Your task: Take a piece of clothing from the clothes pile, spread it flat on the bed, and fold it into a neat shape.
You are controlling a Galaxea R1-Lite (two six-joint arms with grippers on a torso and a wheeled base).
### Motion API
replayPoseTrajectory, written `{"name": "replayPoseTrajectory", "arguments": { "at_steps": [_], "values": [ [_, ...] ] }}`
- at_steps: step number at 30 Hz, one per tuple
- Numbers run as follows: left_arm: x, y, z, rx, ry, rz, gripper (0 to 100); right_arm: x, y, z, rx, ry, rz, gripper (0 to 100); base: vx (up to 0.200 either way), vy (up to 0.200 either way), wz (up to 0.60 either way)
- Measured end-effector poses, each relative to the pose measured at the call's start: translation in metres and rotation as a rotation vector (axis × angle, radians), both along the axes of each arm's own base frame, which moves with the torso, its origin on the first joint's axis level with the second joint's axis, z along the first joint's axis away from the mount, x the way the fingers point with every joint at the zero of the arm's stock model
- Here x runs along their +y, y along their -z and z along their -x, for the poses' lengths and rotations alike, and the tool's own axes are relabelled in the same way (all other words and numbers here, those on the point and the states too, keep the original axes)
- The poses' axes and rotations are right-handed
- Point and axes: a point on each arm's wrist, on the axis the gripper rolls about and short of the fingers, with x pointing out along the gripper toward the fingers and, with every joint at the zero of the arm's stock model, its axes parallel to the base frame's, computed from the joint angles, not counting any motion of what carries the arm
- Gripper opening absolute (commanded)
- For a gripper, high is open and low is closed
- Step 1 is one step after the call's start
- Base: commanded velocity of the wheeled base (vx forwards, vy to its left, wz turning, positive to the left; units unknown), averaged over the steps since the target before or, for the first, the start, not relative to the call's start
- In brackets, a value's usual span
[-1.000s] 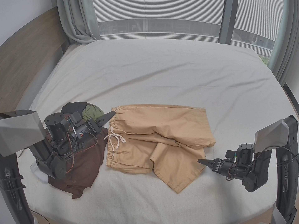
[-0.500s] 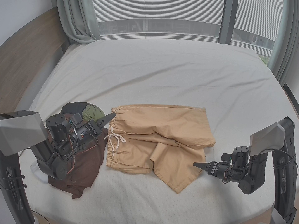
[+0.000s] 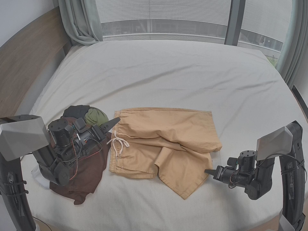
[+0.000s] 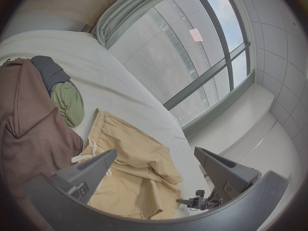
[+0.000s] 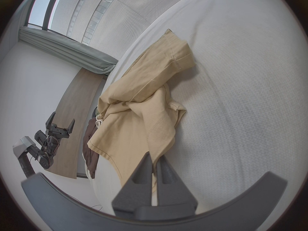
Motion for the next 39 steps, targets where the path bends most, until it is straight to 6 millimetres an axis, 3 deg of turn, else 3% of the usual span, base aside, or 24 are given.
{"name": "replayPoseTrajectory", "arguments": {
  "at_steps": [22, 39],
  "values": [
    [-0.001, 0.007, -0.001, 0.018, 0.0, -0.005, 100, -0.035, -0.014, -0.013, -0.061, 0.11, 0.002, 0, 0.0, 0.0, 0.0],
    [-0.001, 0.022, -0.001, 0.03, 0.005, -0.063, 100, -0.045, -0.014, -0.025, -0.085, 0.139, 0.011, 0, 0.0, 0.0, 0.0]
  ]
}}
